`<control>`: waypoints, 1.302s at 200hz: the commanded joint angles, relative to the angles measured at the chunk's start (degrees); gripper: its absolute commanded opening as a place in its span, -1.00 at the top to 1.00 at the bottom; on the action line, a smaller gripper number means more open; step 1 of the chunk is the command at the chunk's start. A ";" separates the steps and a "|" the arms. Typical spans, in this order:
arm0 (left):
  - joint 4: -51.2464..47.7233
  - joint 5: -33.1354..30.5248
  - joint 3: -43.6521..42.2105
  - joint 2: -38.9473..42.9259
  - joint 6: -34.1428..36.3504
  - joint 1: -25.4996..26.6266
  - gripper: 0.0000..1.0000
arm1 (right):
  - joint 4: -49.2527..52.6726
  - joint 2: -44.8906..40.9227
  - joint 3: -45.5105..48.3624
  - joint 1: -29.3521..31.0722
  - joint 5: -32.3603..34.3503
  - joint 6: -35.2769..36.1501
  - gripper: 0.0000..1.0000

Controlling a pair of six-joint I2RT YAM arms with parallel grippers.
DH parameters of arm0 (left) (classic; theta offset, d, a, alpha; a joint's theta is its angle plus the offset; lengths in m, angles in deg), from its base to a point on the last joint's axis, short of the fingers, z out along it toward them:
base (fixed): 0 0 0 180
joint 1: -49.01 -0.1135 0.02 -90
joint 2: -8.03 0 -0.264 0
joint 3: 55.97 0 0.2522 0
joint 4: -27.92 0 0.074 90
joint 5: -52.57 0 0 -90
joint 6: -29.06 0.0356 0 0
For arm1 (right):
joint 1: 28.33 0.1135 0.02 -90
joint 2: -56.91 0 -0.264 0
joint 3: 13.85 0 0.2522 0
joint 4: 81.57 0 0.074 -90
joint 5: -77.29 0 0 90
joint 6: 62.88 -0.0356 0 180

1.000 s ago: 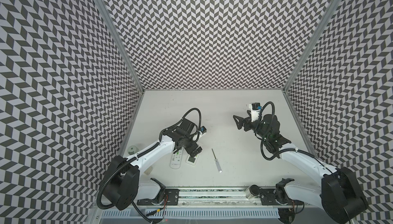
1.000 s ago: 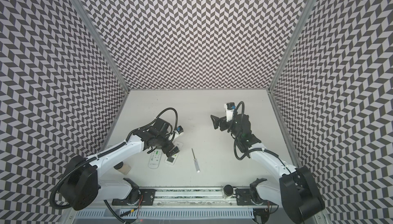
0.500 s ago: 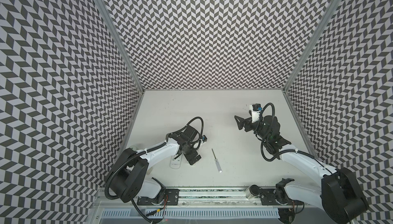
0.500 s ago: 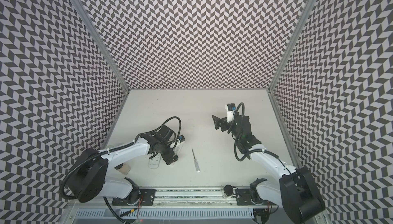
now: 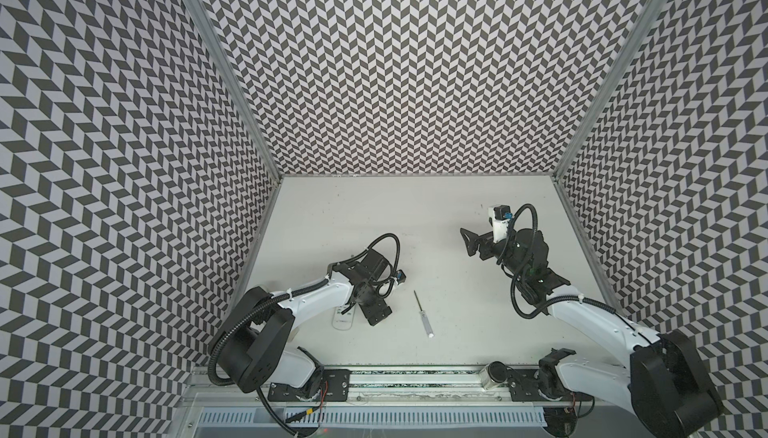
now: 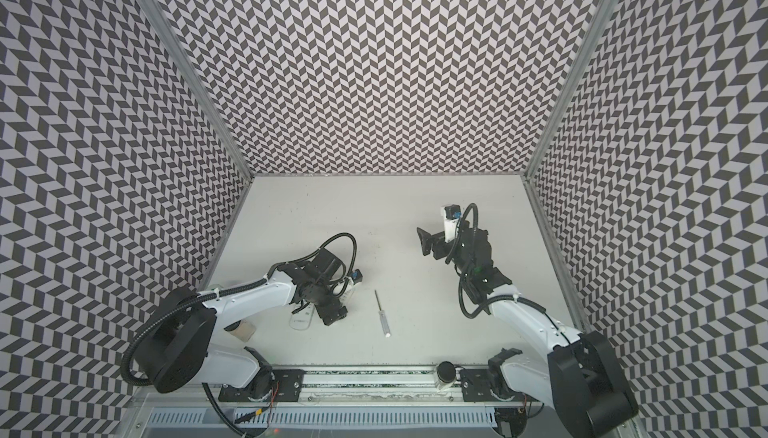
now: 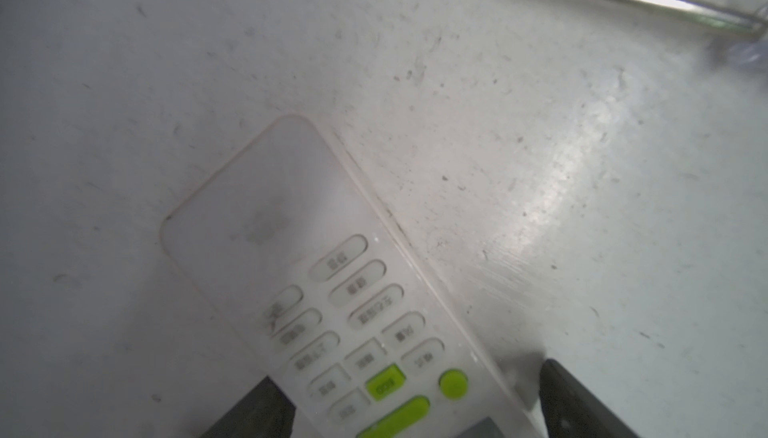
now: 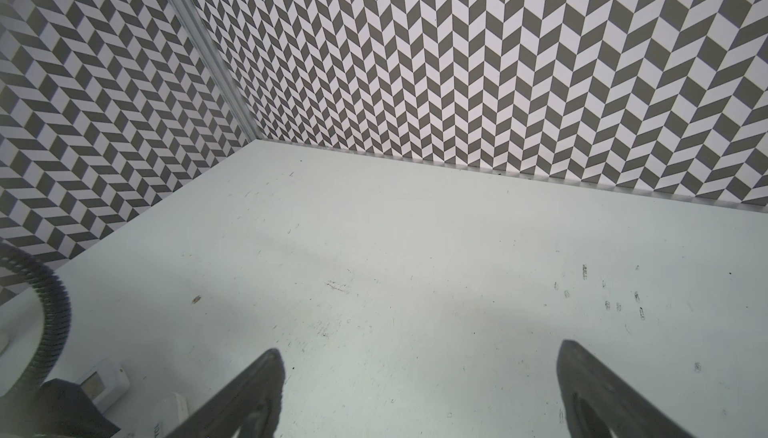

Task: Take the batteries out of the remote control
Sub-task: 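Grasp the TCL remote's button end with the left gripper and lift it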

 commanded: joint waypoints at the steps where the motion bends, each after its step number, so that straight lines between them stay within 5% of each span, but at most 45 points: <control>1: 1.22 -3.55 -2.30 0.42 2.55 0.13 -0.73 | -3.80 -2.35 1.03 0.26 1.67 1.58 -0.99; 188: 2.57 0.56 -3.01 2.89 4.97 -0.32 0.17 | -6.86 -5.63 3.22 0.86 -0.43 6.22 -0.98; 260: -0.32 0.15 11.58 2.55 2.13 -0.94 0.29 | -10.51 -9.65 2.99 5.86 -1.56 17.89 -0.99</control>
